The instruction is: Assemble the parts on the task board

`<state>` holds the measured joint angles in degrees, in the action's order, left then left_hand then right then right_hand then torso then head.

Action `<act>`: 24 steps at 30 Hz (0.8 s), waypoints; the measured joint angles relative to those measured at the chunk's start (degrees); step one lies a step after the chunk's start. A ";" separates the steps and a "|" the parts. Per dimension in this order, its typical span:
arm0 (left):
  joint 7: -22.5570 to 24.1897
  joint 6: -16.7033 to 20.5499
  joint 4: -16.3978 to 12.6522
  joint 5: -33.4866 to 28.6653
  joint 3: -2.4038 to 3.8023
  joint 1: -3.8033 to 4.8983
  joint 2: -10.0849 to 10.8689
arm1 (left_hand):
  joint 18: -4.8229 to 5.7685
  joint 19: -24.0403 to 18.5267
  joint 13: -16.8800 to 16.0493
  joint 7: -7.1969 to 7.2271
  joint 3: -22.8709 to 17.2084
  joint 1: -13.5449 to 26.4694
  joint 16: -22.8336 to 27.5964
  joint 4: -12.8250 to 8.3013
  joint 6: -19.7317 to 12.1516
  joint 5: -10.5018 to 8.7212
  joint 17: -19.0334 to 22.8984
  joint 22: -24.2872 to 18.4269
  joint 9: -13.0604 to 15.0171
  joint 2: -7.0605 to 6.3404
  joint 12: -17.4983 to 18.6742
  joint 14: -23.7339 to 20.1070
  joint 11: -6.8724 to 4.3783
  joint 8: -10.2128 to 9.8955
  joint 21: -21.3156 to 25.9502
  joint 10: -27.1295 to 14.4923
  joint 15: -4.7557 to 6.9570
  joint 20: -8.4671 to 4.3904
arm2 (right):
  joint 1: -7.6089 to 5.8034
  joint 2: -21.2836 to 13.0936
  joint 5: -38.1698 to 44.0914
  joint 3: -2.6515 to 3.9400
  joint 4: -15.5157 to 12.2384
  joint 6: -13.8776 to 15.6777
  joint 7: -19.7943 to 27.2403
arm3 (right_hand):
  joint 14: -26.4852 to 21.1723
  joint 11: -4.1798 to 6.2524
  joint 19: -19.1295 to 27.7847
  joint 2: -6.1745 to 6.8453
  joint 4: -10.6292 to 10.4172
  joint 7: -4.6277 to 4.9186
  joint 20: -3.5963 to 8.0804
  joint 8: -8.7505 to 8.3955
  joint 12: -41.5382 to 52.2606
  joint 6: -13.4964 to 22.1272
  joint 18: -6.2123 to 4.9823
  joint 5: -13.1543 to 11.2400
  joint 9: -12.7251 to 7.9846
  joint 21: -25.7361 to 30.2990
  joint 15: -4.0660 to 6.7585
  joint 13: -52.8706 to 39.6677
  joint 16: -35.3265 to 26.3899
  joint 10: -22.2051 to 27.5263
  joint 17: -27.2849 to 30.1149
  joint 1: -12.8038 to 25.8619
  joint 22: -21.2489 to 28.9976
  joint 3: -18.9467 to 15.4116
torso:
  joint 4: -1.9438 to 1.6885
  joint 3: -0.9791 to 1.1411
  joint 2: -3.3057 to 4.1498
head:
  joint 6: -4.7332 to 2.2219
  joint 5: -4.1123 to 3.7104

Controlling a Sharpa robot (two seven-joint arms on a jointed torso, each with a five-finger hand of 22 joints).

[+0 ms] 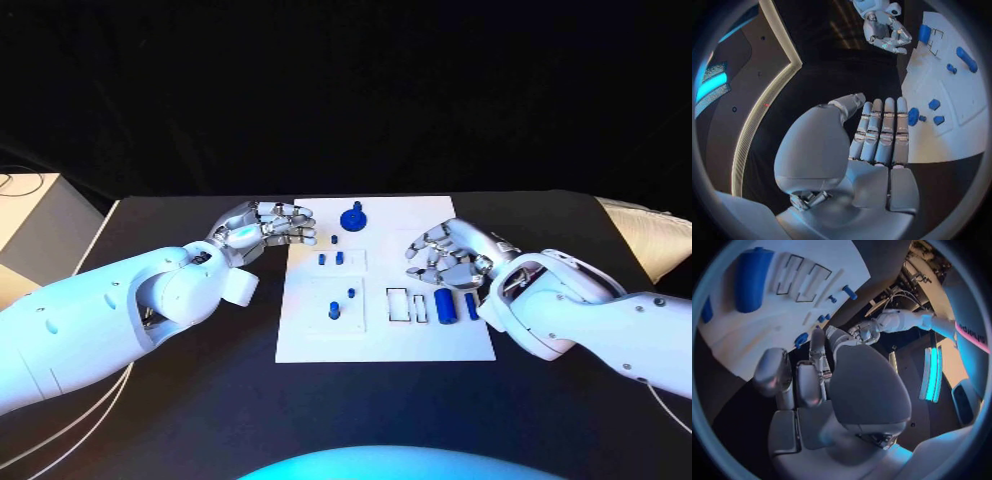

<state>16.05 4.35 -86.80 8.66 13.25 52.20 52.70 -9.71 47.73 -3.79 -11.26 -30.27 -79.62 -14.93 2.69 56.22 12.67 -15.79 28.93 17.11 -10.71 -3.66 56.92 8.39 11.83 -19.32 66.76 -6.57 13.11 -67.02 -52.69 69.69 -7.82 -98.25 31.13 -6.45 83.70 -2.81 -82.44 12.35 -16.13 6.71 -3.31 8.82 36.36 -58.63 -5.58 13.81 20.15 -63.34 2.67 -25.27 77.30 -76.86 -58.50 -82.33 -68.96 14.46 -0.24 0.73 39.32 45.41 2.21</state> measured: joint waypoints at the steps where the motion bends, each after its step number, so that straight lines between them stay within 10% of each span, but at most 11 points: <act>1: 0.01 0.00 0.00 -0.02 0.00 -0.10 0.02 | 0.00 0.00 0.00 0.00 0.00 0.00 0.00 0.00 0.00 0.00 0.00 0.00 0.00 0.00 0.00 0.00 0.00 0.00 0.00 0.00 0.00 0.00 | -0.16 -1.01 -1.83 0.01 0.00 -0.05 0.19 | 0.13 0.74 -0.86 -0.06 -0.01 -0.33 0.50 0.77 10.65 -0.67 0.57 0.44 0.50 -3.12 0.00 -13.48 2.75 -3.28 -5.71 1.14 -2.60 -0.16 | 0.08 0.01 -0.07 | -0.02 -0.17; 3: 0.04 0.00 -0.02 -0.08 0.00 -0.29 0.05 | 0.00 0.00 0.00 0.00 0.00 0.00 0.00 0.00 0.00 0.00 0.00 0.00 0.00 0.00 0.00 0.00 0.00 0.00 0.00 0.00 0.00 0.00 | -0.37 -3.03 -5.53 0.01 -0.04 -0.35 0.39 | 0.24 1.39 -1.21 -0.58 -0.08 -0.30 0.44 2.02 32.82 -0.92 0.76 0.63 1.50 -6.64 0.11 -40.97 5.47 -5.95 -11.20 2.27 -5.28 -0.23 | 0.19 0.05 -0.19 | -0.02 -0.42; 6: 0.08 0.00 -0.04 -0.14 0.00 -0.60 0.15 | 0.00 0.00 0.00 0.00 0.00 0.00 0.00 0.00 0.00 0.00 0.00 0.00 0.00 0.00 0.00 0.00 0.00 0.00 0.00 0.00 0.00 0.00 | -0.52 -5.44 -9.07 0.01 -0.44 -1.49 0.04 | 0.24 1.53 -1.21 -1.00 -0.40 -0.34 0.44 3.08 50.44 -0.96 1.69 0.42 2.59 -10.22 0.11 -49.10 8.13 -7.01 -15.83 4.03 -5.97 -0.55 | 0.30 0.13 -0.34 | 0.00 -0.80; 24: 0.17 -0.04 -0.05 -0.36 0.00 -1.84 0.25 | 0.00 -0.01 0.00 0.00 0.00 0.00 0.00 0.00 0.00 0.00 -0.06 -0.08 0.01 0.00 0.00 0.00 0.00 0.00 0.00 0.00 0.00 -0.01 | 1.59 -8.99 -3.93 -0.09 -3.78 -9.07 -15.96 | 0.24 1.47 -1.38 -2.75 -0.74 -0.79 0.22 4.90 53.53 -0.53 3.43 0.38 4.57 -19.45 0.11 -49.68 11.84 -7.09 -16.47 11.42 -5.99 -13.37 | 0.88 0.58 -1.28 | 0.42 -1.64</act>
<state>16.21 4.31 -86.85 8.30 13.25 50.36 52.95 -9.71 47.73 -3.79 -11.26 -30.27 -79.62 -14.93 2.69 56.22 12.67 -15.85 28.85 17.12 -10.71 -3.66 56.92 8.39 11.83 -19.33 66.76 -6.57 13.11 -65.43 -61.68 65.76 -7.91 -102.04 22.06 -22.42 83.94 -1.34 -83.81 9.60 -16.87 5.92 -3.09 13.72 89.89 -59.16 -2.15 14.19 24.72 -82.79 2.78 -74.95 89.14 -83.95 -74.96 -70.92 -74.94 1.09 0.65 1.31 38.04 45.83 0.58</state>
